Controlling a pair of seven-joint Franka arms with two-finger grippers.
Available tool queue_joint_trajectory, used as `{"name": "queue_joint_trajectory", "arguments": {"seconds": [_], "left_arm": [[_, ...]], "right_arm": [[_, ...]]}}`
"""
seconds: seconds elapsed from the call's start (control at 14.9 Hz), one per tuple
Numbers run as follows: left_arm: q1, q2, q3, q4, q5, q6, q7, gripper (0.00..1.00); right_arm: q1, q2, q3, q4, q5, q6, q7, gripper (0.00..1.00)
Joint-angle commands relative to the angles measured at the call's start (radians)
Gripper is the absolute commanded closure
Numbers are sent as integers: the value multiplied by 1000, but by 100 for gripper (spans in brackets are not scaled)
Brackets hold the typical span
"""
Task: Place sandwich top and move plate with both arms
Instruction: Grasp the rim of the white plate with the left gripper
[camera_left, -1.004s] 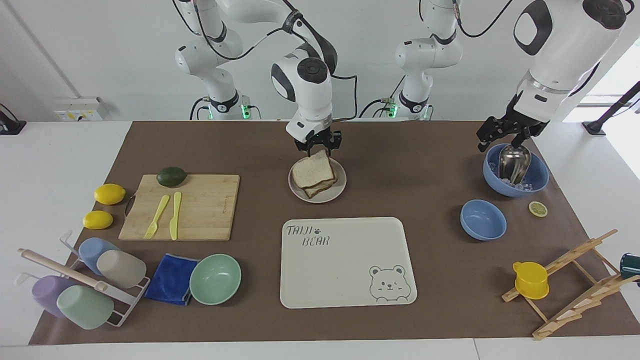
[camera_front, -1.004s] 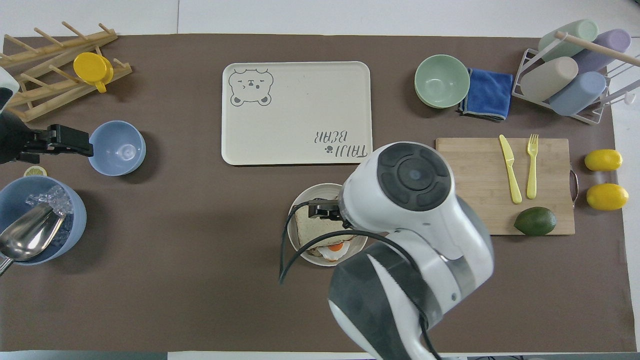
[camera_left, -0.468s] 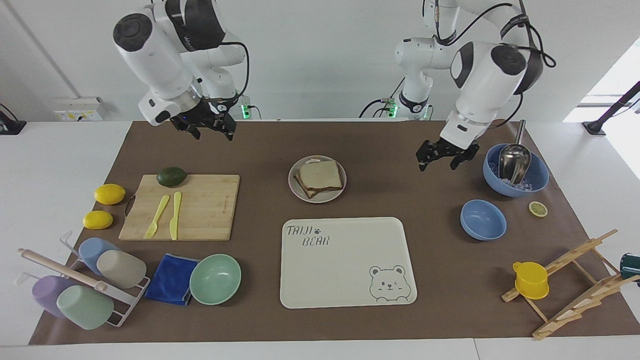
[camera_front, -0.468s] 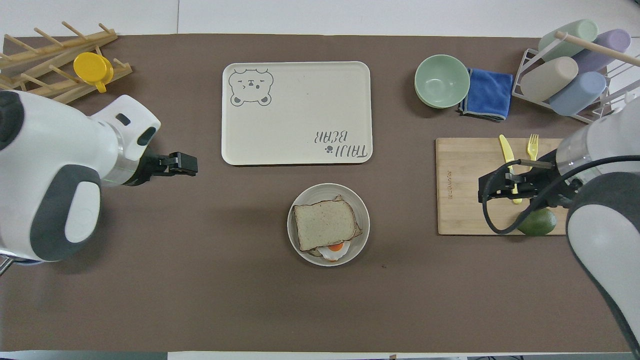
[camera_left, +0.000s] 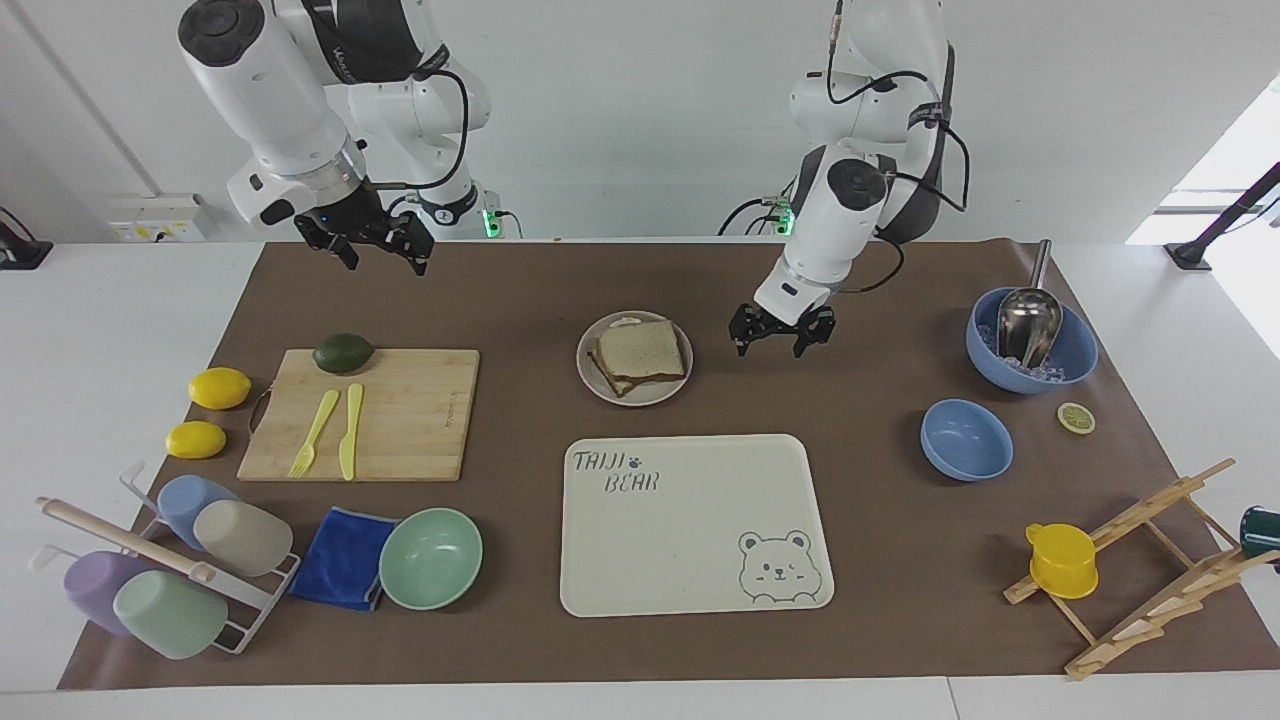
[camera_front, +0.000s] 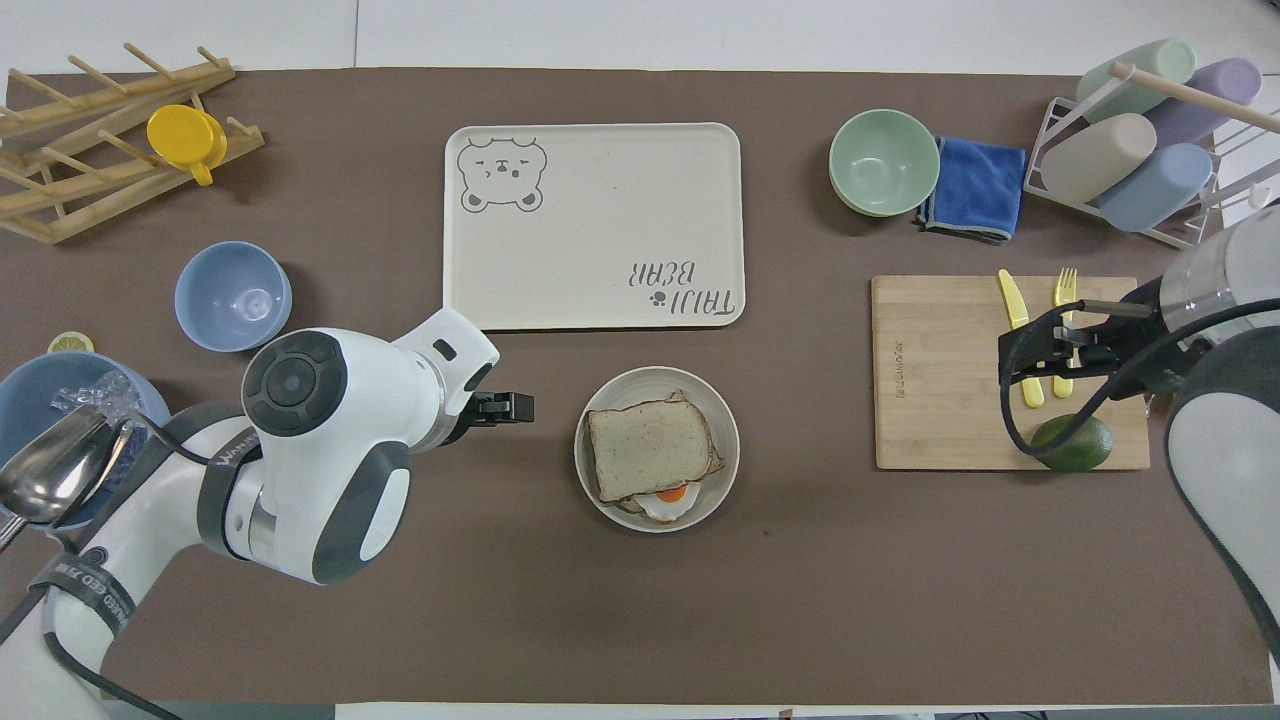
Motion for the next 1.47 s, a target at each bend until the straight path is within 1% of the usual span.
{"name": "queue_joint_trajectory", "arguments": {"seconds": [0.0, 0.2, 0.33, 0.4, 0.54, 0.67, 0.8, 1.07, 1.34, 1.4], "left_arm": [[-50, 30, 15, -16, -12, 55, -8, 0], [-97, 72, 15, -16, -15, 111, -58, 0], [-113, 98, 15, -16, -16, 140, -58, 1], [-125, 102, 15, -16, -16, 144, -58, 4], [-128, 104, 15, -16, -16, 145, -58, 8], [-128, 104, 15, -16, -16, 145, -57, 8], [-128, 104, 15, -16, -16, 143, -58, 9], [-143, 102, 14, -16, -16, 145, -58, 9], [-153, 104, 15, -16, -29, 148, -57, 16], [-157, 105, 14, -16, -32, 151, -55, 20]], "right_arm": [[-4, 107, -11, 166, -29, -75, -40, 0], [13, 101, -39, 159, -29, -67, -46, 0], [5, 94, -39, 147, -28, -69, -118, 0], [2, 87, -39, 144, -28, -67, -137, 0], [-4, 87, -39, 144, -28, -66, -154, 0], [-7, 87, -39, 145, -19, -57, -190, 0], [-42, 94, -37, 154, 9, -54, -198, 0], [-45, 94, -37, 154, -3, -54, -197, 0], [-34, 86, -37, 150, -8, -57, -194, 0], [-34, 87, -37, 150, -10, -54, -195, 0]]}}
